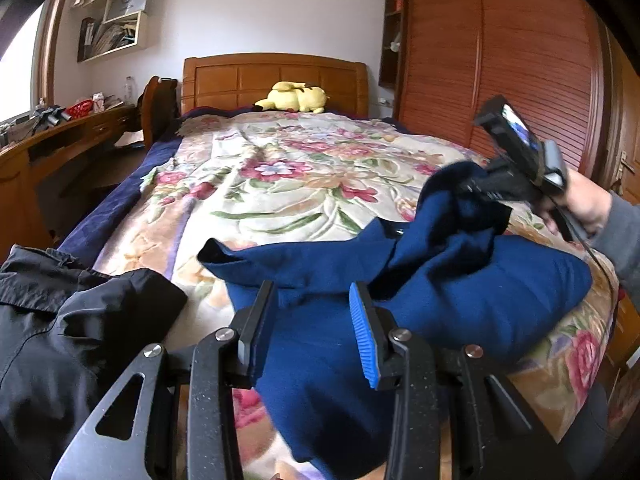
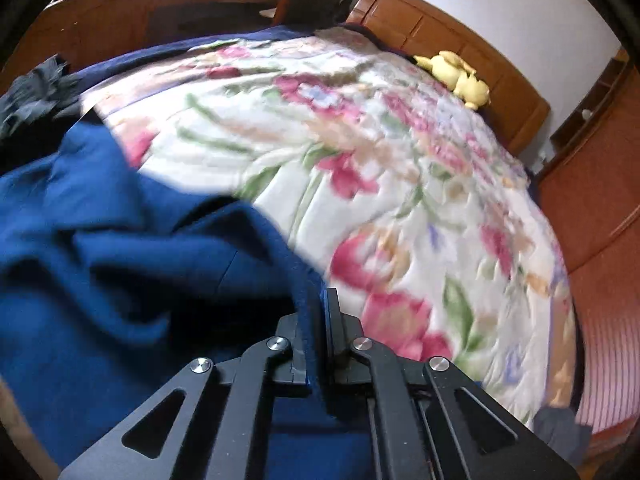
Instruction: Fold large clothes
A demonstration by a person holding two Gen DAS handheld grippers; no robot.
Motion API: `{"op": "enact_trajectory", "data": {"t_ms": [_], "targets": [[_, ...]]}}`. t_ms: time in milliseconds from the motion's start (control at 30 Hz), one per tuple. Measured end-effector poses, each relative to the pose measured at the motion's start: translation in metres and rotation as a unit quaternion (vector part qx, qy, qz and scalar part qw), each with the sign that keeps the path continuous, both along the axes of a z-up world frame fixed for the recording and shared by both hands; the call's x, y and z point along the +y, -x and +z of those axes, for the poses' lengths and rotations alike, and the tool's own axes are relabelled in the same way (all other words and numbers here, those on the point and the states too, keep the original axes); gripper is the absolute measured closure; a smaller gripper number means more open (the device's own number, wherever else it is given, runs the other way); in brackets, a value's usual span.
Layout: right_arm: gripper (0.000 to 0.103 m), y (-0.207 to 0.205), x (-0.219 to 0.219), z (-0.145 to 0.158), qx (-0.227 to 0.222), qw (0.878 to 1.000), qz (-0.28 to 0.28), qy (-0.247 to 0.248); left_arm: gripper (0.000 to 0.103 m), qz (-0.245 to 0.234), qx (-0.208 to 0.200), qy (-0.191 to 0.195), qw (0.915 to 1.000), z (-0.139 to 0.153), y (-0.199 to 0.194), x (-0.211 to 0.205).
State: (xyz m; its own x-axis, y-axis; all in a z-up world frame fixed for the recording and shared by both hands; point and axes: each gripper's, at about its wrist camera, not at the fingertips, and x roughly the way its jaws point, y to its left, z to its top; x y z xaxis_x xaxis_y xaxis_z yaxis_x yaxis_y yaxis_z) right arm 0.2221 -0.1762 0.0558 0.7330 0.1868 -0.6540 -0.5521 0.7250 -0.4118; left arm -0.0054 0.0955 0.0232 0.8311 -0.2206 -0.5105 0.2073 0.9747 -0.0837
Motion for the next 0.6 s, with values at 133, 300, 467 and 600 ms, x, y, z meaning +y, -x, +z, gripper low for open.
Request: {"op": "enact_trajectory", "data": {"t_ms": [133, 300, 467, 600], "targets": [[0.099, -0.024, 0.029, -0.002, -0.01, 1.0, -0.014, -0.009, 0.065, 0.01, -0.001, -0.004, 0.9999, -0.001, -0.001, 0.006], [0.081, -0.041, 0.029, -0.004, -0.022, 0.997, -0.052, -0.047, 0.065, 0.016, 0.003, -0.002, 0.9999, -0.003, -0.004, 0.011], [0.05, -0.026, 0.02, 0.006, -0.031, 0.993, -0.054, -0.096, 0.065, 0.016, 0.002, -0.001, 0.9999, -0.002, -0.002, 0.013], [0.049, 0.005, 0.035, 0.007, -0.014, 0.995, 0.002, -0.101, 0.065, 0.02, 0.0, 0.0, 0.9998, -0.001, -0.002, 0.017]]}}
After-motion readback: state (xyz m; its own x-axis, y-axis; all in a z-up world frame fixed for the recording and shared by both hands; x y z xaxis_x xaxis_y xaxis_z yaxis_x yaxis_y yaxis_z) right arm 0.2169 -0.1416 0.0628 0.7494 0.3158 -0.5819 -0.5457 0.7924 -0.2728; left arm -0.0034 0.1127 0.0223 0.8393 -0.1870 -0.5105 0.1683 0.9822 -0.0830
